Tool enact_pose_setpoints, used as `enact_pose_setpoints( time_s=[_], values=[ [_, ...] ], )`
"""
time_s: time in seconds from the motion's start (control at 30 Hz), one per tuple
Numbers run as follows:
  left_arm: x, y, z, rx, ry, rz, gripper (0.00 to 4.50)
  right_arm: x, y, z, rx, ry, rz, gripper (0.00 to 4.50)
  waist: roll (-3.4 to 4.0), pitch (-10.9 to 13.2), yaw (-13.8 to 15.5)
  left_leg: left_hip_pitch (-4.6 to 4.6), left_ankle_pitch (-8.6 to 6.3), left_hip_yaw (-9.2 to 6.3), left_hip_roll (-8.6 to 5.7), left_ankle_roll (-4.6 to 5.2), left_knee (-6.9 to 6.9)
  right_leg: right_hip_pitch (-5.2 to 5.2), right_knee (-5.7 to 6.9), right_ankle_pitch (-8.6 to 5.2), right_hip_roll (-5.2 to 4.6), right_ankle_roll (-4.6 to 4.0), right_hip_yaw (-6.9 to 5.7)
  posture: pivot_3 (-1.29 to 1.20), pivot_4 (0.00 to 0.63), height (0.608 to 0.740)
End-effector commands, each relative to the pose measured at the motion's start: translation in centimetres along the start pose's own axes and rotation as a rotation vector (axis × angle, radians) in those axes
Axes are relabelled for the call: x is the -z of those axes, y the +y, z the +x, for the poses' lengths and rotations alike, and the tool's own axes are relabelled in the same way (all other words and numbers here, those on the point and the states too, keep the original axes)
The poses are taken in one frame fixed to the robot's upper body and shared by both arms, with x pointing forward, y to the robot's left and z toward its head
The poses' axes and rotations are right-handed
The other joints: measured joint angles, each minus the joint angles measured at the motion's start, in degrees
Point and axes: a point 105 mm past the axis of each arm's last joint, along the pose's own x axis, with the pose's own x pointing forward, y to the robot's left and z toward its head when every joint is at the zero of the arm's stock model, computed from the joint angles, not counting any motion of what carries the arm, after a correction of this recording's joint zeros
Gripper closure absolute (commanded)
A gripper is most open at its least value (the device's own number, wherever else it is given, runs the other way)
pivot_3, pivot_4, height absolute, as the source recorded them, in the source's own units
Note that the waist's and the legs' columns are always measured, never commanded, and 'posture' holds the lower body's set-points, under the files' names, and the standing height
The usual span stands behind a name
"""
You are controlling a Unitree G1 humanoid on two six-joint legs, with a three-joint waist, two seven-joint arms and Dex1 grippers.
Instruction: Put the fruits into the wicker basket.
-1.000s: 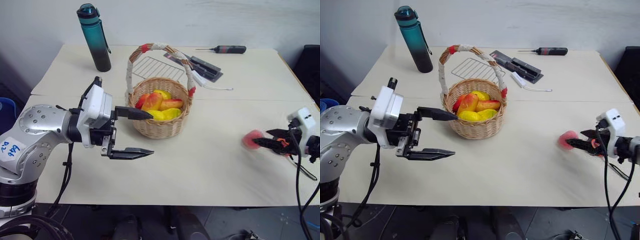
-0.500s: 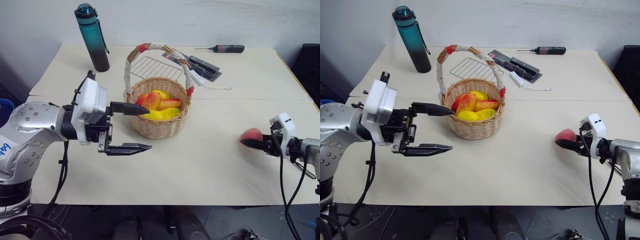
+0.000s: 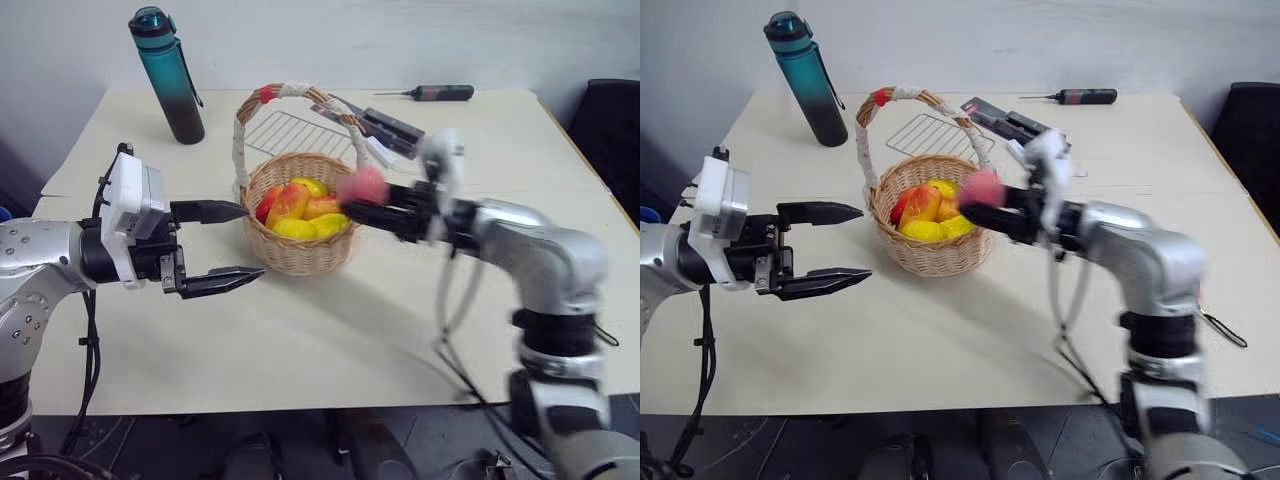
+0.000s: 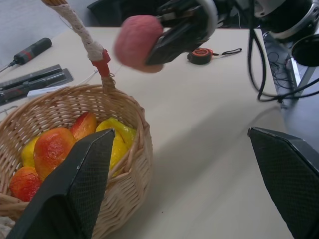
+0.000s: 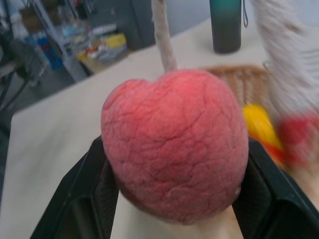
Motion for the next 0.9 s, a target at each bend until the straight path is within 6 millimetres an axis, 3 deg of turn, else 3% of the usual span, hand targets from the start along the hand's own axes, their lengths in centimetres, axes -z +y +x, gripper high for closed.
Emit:
enact_pose_setpoints(
  time_s=[0.03, 0.13, 0.27, 0.33, 0.43, 0.53, 0.7, 0.8, 0.9],
  values=[
    [-1.3, 0.4, -0.1, -0.036, -0.024, 0.062, 0.0, -0.2, -0.5, 1.2, 0.096, -0.014, -0.004, 2.0, -0.02, 0.0, 0.9, -0.22, 0.01, -0.02, 0.0, -0.01, 0.08, -0.24, 0.08, -0.01, -0.02, -0.01, -0.04, 0.0, 0.15, 0.74],
    [-1.7, 0.3, 0.0, -0.037, -0.035, 0.063, 0.0, -0.3, -0.8, 2.1, 0.151, -0.046, 0.039, 2.0, -0.08, -0.1, 1.6, -1.14, -0.02, 0.07, 0.01, 0.04, 0.14, -1.09, 0.1, -0.02, -0.13, 0.0, -0.09, 0.0, 0.15, 0.74],
    [-1.8, 0.3, -0.2, -0.043, -0.029, 0.068, 0.0, -0.1, -1.2, 2.1, 0.214, -0.026, -0.004, 0.62, -0.07, -0.1, 1.5, -1.33, -0.05, 0.14, 0.05, 0.06, 0.07, -1.29, 0.1, -0.01, -0.15, 0.02, -0.1, 0.0, 0.15, 0.74],
    [-1.6, 0.4, -0.2, -0.047, -0.023, 0.071, 0.0, 0.1, -0.5, 1.6, 0.169, -0.014, -0.001, 0.04, -0.07, -0.1, 1.6, -1.32, -0.05, 0.14, 0.04, 0.06, 0.08, -1.29, -0.04, -0.01, -0.15, 0.01, -0.11, 0.0, 0.15, 0.74],
    [-1.6, 0.5, -0.2, -0.049, -0.021, 0.072, 0.0, 0.0, 0.3, 1.0, 0.122, -0.016, 0.006, 0.04, -0.07, -0.1, 1.4, -1.27, -0.04, 0.15, 0.02, 0.04, 0.16, -1.26, 0.05, -0.01, -0.12, 0.01, -0.08, 0.0, 0.15, 0.74],
    [-1.6, 0.7, 0.0, -0.043, -0.029, 0.074, 0.0, -0.5, 2.2, -2.0, 0.013, -0.015, -0.068, 0.04, -0.07, -0.1, 1.8, -1.16, 0.01, 0.12, 0.0, 0.03, 0.17, -1.16, 0.12, -0.01, -0.08, 0.0, -0.06, 0.0, 0.15, 0.74],
    [-1.5, 1.0, 0.1, -0.033, -0.03, 0.085, 0.0, -0.6, 2.6, -4.0, -0.008, -0.003, -0.072, 0.04, -0.08, -0.1, 1.5, -1.08, 0.01, 0.09, -0.04, 0.13, 0.28, -0.99, 0.08, 0.04, -0.08, 0.06, -0.02, 0.0, 0.15, 0.74],
    [-2.0, 1.4, 0.5, -0.025, -0.045, 0.101, 0.0, -0.6, 0.1, -4.9, 0.172, -0.003, -0.13, 0.04, -0.08, -0.1, 1.3, -1.01, 0.04, 0.15, -0.03, 0.15, 0.25, -1.0, 0.13, 0.09, -0.05, 0.01, 0.03, 0.0, 0.15, 0.74],
    [-2.2, 1.4, 0.9, -0.019, -0.058, 0.107, 0.0, -0.7, -1.7, -4.2, 0.3, -0.039, -0.16, 0.04, -0.08, -0.1, 1.0, -1.02, 0.14, 0.13, -0.03, 0.11, 0.23, -1.02, 0.15, 0.14, -0.01, -0.06, 0.04, 0.0, 0.15, 0.74]
  ],
)
